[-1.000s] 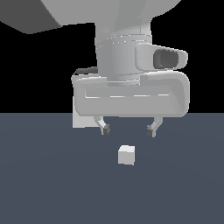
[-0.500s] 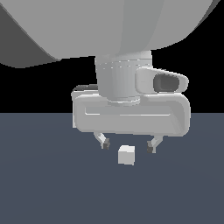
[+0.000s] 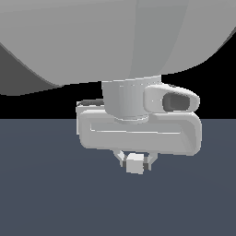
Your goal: Plug the charger into the wall socket.
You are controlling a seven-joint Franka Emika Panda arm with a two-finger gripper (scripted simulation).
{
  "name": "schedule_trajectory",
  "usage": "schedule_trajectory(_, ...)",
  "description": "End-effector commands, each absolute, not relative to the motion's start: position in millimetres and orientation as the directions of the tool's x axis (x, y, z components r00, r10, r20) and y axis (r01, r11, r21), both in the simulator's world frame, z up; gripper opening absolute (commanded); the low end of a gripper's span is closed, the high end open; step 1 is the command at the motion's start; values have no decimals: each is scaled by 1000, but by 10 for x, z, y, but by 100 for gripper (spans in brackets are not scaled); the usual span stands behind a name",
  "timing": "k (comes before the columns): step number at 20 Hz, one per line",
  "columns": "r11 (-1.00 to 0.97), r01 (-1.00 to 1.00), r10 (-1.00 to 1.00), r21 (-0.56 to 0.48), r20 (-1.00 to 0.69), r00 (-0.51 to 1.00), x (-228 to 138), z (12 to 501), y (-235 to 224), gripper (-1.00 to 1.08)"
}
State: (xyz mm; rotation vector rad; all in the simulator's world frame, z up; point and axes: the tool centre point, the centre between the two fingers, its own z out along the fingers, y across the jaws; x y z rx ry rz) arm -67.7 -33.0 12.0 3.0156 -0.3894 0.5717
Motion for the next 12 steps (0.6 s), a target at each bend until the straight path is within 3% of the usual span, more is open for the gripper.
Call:
schedule_trajectory(1,-968,-252,-234,-1,367,900,-671,117,-315,-100)
schedule_trajectory(12,-971,-240,-223,1,367,903,-644,157,-301,-100)
